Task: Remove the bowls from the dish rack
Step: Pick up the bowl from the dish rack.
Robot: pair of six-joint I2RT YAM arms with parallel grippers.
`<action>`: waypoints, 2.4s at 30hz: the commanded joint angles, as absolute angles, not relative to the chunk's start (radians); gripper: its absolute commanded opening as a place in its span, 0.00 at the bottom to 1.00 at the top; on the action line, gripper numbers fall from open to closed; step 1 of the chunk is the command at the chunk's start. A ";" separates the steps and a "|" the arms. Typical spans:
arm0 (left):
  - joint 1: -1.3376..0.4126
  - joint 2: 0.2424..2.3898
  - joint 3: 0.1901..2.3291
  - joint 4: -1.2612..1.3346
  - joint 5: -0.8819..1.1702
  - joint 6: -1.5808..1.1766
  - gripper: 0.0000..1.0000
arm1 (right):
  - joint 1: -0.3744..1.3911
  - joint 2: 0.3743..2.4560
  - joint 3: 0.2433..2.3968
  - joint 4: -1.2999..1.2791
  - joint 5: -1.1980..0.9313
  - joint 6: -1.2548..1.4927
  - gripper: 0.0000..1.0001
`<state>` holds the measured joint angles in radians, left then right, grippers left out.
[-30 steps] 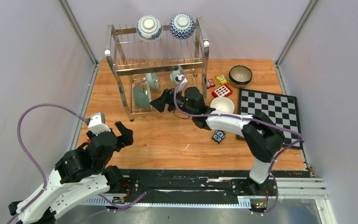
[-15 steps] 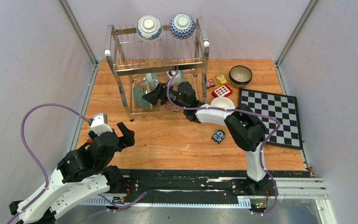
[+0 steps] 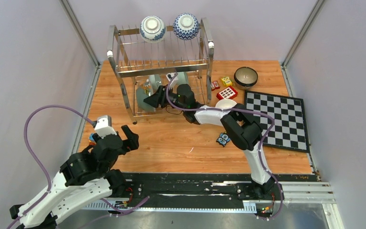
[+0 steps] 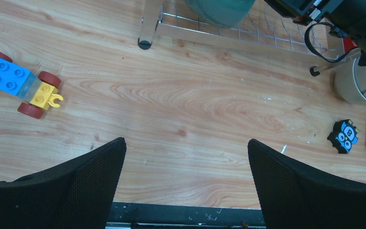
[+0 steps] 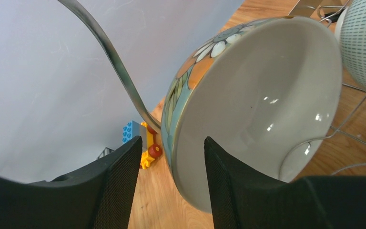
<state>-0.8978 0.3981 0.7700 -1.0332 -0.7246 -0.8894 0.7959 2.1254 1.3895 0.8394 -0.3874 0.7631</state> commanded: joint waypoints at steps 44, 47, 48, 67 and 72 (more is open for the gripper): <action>-0.891 0.393 0.752 -1.011 -0.720 -0.882 1.00 | 0.743 2.340 1.562 1.209 -0.603 1.160 0.03; -0.890 0.389 0.752 -1.012 -0.720 -0.882 1.00 | 0.743 2.341 1.571 1.243 -0.604 1.188 0.03; -0.891 0.386 0.752 -1.010 -0.721 -0.883 1.00 | 0.743 2.340 1.573 1.253 -0.604 1.198 0.03; -0.891 0.376 0.749 -1.008 -0.725 -0.882 1.00 | 0.744 2.320 1.585 1.406 -0.576 1.337 0.03; -0.891 0.374 0.749 -1.009 -0.724 -0.884 1.00 | 0.745 2.301 1.578 1.419 -0.573 1.343 0.03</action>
<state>-0.8978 0.3855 0.7586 -1.0225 -0.7181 -0.8829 0.7391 2.3402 1.5307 1.2125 -0.5766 1.3075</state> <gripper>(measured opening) 0.997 0.107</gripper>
